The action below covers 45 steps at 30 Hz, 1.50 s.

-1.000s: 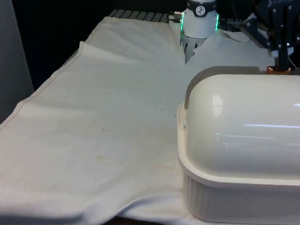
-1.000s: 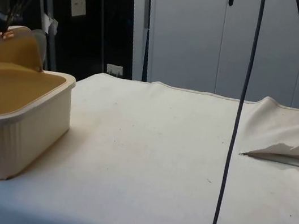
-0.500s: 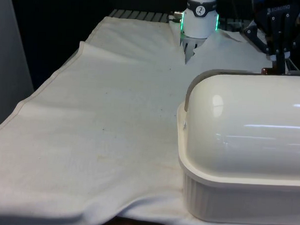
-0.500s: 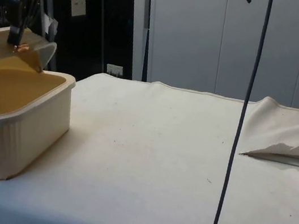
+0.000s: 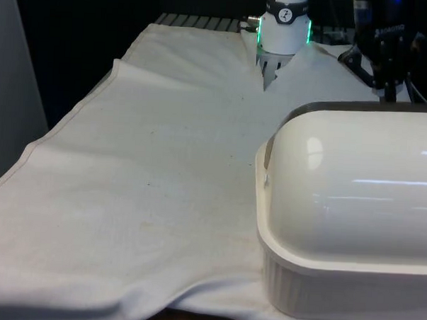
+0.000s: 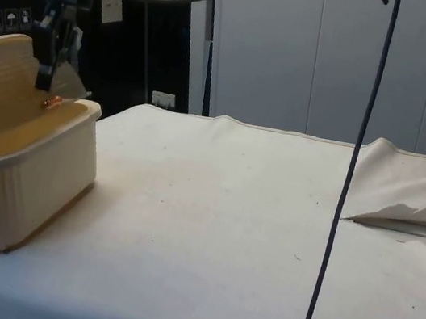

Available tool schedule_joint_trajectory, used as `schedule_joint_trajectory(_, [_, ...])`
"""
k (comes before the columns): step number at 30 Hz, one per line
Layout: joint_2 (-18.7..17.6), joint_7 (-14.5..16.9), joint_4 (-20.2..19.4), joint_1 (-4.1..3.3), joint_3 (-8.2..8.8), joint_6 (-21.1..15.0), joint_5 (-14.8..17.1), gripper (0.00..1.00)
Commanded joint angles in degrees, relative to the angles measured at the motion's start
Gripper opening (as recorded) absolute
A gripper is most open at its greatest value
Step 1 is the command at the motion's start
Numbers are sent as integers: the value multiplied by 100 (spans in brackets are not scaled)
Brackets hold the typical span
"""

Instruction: Open the lid, then close it.

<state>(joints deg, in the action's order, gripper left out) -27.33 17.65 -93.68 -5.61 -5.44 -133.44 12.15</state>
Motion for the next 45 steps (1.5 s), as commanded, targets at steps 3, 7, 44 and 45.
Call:
schedule_joint_trajectory(3, [57,92,-160,23,-52,0,80,0])
schedule_joint_trajectory(7, [166,115,-344,17,-52,40,57,0])
schedule_joint_trajectory(44, [1295,92,-2292,-23,178,-109,-63,0])
schedule_joint_trajectory(45, [1295,80,-2315,-23,183,-132,-63,0])
